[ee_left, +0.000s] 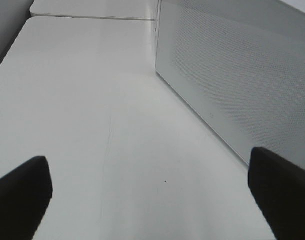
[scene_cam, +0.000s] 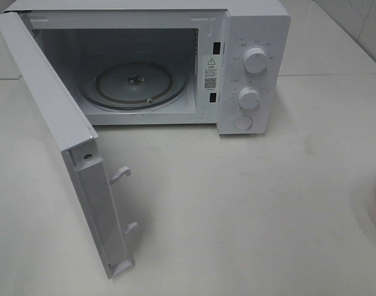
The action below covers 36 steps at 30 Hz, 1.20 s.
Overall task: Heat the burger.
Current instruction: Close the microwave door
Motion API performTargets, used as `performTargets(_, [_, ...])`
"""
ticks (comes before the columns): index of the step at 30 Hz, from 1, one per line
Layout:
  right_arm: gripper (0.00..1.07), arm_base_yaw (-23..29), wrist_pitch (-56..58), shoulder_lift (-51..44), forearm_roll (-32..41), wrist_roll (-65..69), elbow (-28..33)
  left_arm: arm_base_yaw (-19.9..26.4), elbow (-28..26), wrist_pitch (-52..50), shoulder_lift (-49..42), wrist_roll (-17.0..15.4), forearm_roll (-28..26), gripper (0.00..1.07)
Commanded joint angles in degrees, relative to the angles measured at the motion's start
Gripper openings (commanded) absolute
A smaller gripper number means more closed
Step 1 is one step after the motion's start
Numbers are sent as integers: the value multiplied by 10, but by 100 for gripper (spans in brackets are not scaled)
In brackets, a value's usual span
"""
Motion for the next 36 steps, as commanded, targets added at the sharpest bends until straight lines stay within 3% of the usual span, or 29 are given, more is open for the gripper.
performTargets(1, [76, -9, -1, -15, -3, -7, 1, 0, 2, -9, -11, -1, -5, 100])
performTargets(36, [75, -9, -1, -15, -3, -6, 1, 0, 2, -9, -11, -1, -5, 100])
